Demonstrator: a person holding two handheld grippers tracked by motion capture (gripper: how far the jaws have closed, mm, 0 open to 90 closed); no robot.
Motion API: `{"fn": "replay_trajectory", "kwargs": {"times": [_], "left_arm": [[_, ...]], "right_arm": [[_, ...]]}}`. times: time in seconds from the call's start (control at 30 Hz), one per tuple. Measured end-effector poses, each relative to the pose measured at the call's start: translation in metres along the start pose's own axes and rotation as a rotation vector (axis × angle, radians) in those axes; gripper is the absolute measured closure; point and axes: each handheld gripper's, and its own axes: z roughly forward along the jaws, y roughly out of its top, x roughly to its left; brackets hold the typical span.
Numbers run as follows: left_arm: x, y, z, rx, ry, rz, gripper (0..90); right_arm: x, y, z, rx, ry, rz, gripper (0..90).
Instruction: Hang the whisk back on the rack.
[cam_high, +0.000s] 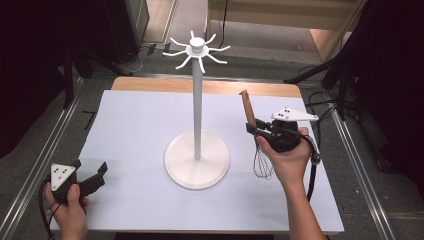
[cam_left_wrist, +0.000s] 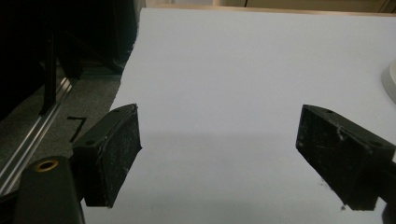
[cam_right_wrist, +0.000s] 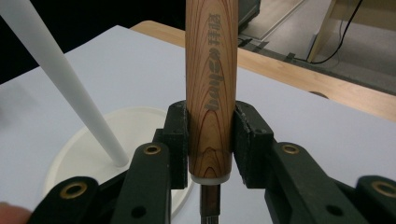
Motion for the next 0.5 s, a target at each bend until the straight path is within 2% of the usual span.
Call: {"fn": "replay_trajectory", "kwargs": {"times": [0.43,0.5], "left_arm": [[0.0,0.0,0.0,-0.002,0.001,0.0,14.8],[0.0,0.0,0.0,0.0,0.0,0.004,14.8]], "right_arm": [[0.02,0.008,-0.01,-0.112,0.028,-0.009,70.5],[0.024,0.01,-0.012,-0.128,0.017,-0.019,70.5]]}}
